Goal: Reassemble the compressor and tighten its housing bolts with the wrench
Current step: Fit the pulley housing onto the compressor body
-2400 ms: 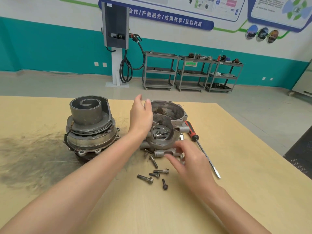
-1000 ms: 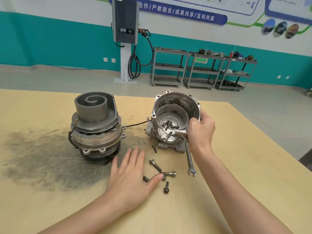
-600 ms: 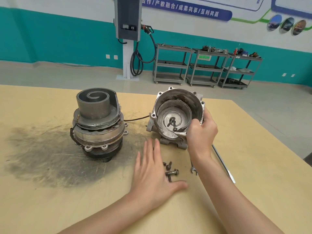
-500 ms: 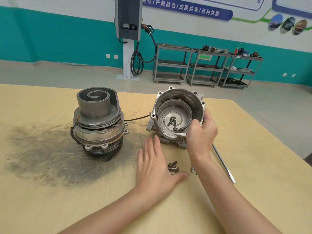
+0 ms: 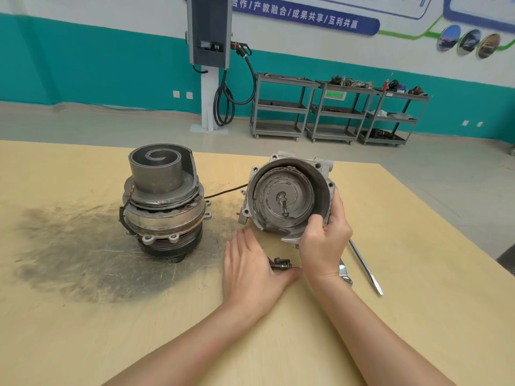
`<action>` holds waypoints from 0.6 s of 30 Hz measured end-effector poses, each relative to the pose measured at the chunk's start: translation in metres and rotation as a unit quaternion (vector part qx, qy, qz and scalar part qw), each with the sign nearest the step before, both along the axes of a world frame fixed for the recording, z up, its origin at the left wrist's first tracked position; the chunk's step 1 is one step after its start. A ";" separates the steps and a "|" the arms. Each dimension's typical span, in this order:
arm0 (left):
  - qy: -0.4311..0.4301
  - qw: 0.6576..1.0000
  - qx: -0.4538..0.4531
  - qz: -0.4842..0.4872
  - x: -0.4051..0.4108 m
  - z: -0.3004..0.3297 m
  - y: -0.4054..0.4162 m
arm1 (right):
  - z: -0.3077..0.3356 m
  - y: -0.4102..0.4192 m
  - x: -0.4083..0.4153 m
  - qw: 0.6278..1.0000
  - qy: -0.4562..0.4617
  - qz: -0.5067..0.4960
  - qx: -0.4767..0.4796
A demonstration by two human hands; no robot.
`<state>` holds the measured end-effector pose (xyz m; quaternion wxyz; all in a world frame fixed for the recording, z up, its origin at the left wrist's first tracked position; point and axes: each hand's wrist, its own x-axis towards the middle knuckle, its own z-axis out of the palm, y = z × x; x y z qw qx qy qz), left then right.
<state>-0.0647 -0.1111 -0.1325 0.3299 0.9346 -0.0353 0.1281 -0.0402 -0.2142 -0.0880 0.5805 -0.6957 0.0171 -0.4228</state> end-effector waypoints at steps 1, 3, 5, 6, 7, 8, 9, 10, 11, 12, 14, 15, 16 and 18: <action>0.002 1.000 -0.001 0.001 0.000 0.000 0.000 | -0.001 0.000 0.000 1.000 0.002 0.001 -0.004; -0.001 1.000 0.002 0.000 0.001 -0.001 0.000 | -0.003 -0.001 -0.001 1.000 -0.002 0.000 -0.011; -0.004 1.000 0.004 0.002 0.001 -0.001 0.000 | -0.004 -0.001 0.000 1.000 -0.008 0.005 -0.015; -0.003 1.000 0.003 0.001 0.001 -0.001 0.000 | -0.004 -0.001 0.001 1.000 -0.005 0.007 -0.015; -0.002 1.000 0.001 0.000 0.001 -0.001 0.001 | -0.004 -0.001 0.001 1.000 -0.004 0.007 -0.018; -0.002 1.000 -0.002 0.000 0.000 -0.002 0.000 | -0.006 -0.002 0.000 1.000 -0.004 0.004 -0.024; -0.004 1.000 -0.004 0.001 0.000 -0.001 0.000 | -0.009 -0.003 -0.001 1.000 -0.005 0.002 -0.029; -0.007 1.000 -0.004 0.001 -0.001 -0.001 0.000 | -0.010 -0.005 -0.001 1.000 -0.003 0.002 -0.028; -0.009 1.000 -0.003 0.001 0.000 0.000 0.000 | -0.010 -0.006 -0.001 1.000 0.001 0.005 -0.023; -0.011 1.000 -0.001 0.000 0.001 0.000 0.000 | -0.008 -0.006 0.001 1.000 0.006 0.008 -0.021; -0.012 1.000 0.009 -0.008 0.002 -0.001 0.001 | -0.005 -0.004 0.003 0.999 0.012 0.011 -0.031; -0.011 1.000 0.014 -0.015 0.002 -0.001 0.002 | -0.004 -0.004 0.004 0.999 0.012 0.013 -0.031; -0.010 1.000 0.017 -0.023 0.002 -0.001 0.003 | -0.004 -0.005 0.004 0.999 0.012 0.015 -0.028; -0.012 0.999 0.023 -0.036 0.002 -0.002 0.006 | -0.004 -0.007 0.004 0.999 0.011 0.019 -0.026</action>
